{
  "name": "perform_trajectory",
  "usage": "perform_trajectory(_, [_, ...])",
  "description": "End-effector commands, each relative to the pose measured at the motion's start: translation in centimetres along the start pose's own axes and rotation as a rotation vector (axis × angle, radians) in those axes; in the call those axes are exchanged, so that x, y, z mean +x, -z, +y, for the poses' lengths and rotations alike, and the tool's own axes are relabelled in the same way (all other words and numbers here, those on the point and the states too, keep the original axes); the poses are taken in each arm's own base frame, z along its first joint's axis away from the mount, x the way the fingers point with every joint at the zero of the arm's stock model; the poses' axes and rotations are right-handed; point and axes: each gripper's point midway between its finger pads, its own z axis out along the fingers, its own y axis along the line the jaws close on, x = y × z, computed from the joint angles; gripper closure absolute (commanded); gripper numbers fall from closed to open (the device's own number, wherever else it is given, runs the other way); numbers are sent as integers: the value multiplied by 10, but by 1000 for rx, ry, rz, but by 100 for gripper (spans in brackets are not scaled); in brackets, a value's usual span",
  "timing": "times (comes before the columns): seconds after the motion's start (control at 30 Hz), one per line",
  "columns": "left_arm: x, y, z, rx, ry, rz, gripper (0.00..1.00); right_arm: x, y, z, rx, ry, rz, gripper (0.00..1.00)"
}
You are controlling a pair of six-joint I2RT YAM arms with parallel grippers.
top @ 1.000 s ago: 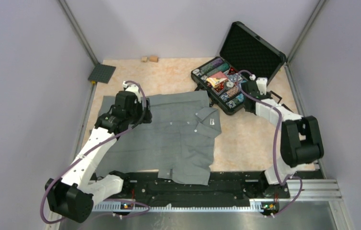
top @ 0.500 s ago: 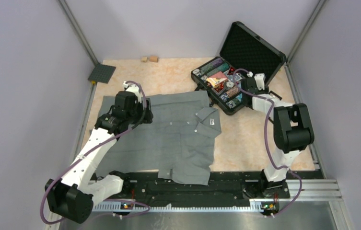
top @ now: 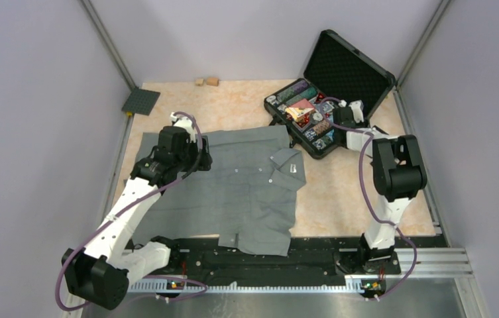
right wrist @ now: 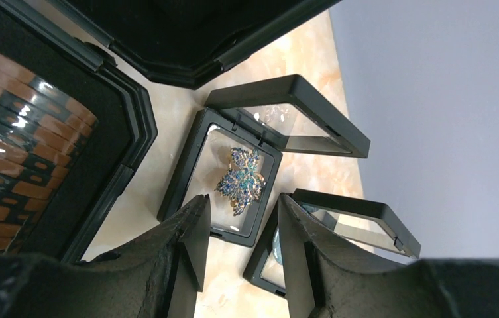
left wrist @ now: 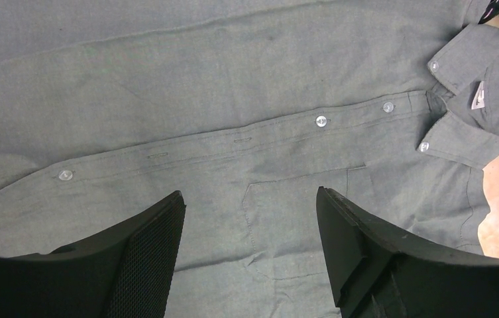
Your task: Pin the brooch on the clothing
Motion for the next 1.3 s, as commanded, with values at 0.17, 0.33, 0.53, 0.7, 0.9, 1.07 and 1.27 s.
perform_trajectory(0.17, [-6, 3, -3, 27, -13, -39, 23, -22, -9, -5, 26, -20, -41, 58])
perform_trajectory(0.33, [-6, 3, -4, 30, -12, -40, 23, -18, -13, 1, 11, 1, -29, 58])
perform_trajectory(0.53, [-6, 2, -4, 31, -13, -38, 23, -13, -18, 3, 24, 14, -14, 60])
perform_trajectory(0.7, [-5, 2, -4, 32, -14, -37, 23, -11, -20, 0, 44, 24, -11, 64])
perform_trajectory(0.9, [-5, 2, -4, 32, -14, -35, 24, -10, -21, -3, 68, 35, -9, 67])
perform_trajectory(1.07, [-5, 1, -5, 35, -15, -34, 23, -10, -23, -4, 78, 45, -9, 69])
perform_trajectory(1.27, [-4, 1, -5, 39, -17, -35, 23, -6, -26, -1, 78, 57, 2, 69])
